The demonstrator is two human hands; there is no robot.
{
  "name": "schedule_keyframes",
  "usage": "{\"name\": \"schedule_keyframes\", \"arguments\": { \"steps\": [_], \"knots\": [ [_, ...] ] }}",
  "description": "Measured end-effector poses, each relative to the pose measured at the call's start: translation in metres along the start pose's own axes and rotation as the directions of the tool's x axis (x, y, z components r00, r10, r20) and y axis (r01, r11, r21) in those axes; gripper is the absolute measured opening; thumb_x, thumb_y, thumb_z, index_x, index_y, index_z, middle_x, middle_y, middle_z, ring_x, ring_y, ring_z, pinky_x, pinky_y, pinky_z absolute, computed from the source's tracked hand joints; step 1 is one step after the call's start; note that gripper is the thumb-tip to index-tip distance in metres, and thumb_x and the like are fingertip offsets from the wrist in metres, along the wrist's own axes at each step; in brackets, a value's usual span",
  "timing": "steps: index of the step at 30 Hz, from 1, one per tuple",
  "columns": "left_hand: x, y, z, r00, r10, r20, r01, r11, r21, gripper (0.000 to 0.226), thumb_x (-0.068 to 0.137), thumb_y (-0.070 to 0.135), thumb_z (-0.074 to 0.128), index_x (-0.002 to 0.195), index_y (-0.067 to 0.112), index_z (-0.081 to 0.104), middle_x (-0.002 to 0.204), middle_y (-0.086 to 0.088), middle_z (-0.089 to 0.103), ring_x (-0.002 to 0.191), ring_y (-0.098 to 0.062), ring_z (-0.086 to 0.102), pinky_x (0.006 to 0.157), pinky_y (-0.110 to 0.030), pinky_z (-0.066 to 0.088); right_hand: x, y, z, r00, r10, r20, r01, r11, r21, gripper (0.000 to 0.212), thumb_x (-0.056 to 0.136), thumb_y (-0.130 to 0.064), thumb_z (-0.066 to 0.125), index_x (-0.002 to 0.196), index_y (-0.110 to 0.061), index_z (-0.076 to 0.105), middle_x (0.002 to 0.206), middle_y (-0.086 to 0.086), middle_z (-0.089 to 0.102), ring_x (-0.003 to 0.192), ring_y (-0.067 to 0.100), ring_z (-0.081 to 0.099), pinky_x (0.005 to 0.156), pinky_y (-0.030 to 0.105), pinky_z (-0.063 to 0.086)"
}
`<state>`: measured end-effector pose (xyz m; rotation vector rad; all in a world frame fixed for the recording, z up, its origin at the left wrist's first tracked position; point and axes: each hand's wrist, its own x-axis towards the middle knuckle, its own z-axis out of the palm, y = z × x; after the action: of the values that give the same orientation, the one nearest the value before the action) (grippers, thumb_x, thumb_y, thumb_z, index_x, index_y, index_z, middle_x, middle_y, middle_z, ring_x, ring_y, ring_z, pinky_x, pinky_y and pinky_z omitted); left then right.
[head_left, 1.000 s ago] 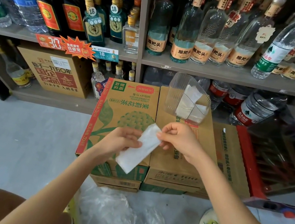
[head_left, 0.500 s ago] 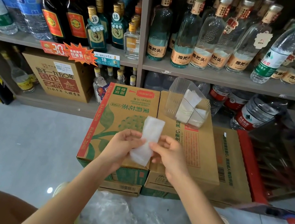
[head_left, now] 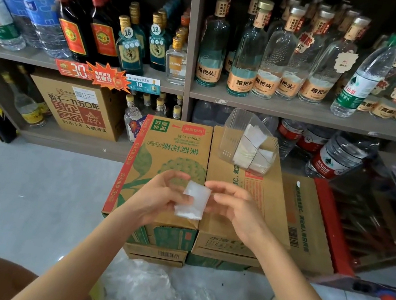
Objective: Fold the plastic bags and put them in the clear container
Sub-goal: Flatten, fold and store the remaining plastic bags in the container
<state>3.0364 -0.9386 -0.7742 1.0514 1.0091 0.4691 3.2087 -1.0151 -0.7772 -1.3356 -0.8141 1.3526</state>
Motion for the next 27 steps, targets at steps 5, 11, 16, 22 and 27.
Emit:
{"name": "schedule_keyframes", "arguments": {
  "steps": [5,11,16,22,27],
  "knots": [
    [0.008,0.002,0.013,0.989,0.149,0.015,-0.15,0.984,0.1,0.047,0.078,-0.009,0.07,0.113,0.018,0.056,0.082,-0.005,0.07,0.075,-0.021,0.067,0.073,-0.039,0.052,0.008,-0.007,-0.003,0.995,0.101,-0.018,-0.102,0.99,-0.098,0.013,0.086,-0.009,0.067,0.099,-0.009,0.068,0.084,0.003,0.071,0.072,0.013,0.067,0.06,0.023,0.054],
    [0.029,0.009,0.032,0.973,0.225,0.05,-0.23,0.947,0.222,0.043,0.079,0.002,0.075,0.115,0.02,0.057,0.078,0.001,0.067,0.073,-0.013,0.065,0.072,-0.027,0.052,0.017,-0.016,-0.028,0.977,0.069,-0.201,-0.102,0.982,-0.157,0.007,0.079,-0.001,0.073,0.084,-0.003,0.069,0.065,-0.003,0.065,0.051,0.002,0.054,0.048,0.018,0.04],
    [0.057,0.027,0.047,0.952,0.306,-0.004,-0.292,0.912,0.289,0.038,0.081,0.014,0.075,0.114,0.019,0.058,0.101,-0.002,0.068,0.096,-0.018,0.064,0.087,-0.026,0.051,0.024,-0.043,-0.079,0.935,0.032,-0.354,-0.09,0.985,-0.148,0.008,0.082,-0.003,0.07,0.087,-0.008,0.07,0.075,0.001,0.069,0.061,0.007,0.056,0.052,0.019,0.04],
    [0.112,0.057,0.072,0.887,0.406,-0.221,-0.296,0.866,0.404,0.049,0.088,0.039,0.066,0.132,0.023,0.049,0.131,0.003,0.054,0.122,-0.018,0.05,0.105,-0.042,0.041,0.06,-0.071,-0.129,0.871,0.007,-0.491,-0.142,0.961,-0.237,0.012,0.082,-0.006,0.07,0.094,-0.006,0.07,0.088,0.006,0.07,0.067,0.011,0.054,0.055,0.02,0.037],
    [0.143,0.067,0.08,0.954,0.272,-0.126,-0.23,0.933,0.277,0.079,0.083,0.037,0.073,0.149,0.025,0.031,0.15,0.0,0.038,0.137,-0.021,0.036,0.109,-0.038,0.033,0.095,-0.073,-0.139,0.868,0.031,-0.495,-0.192,0.941,-0.279,0.007,0.08,-0.005,0.073,0.085,-0.007,0.068,0.08,0.0,0.065,0.073,0.011,0.057,0.057,0.02,0.038]
  ]
}}
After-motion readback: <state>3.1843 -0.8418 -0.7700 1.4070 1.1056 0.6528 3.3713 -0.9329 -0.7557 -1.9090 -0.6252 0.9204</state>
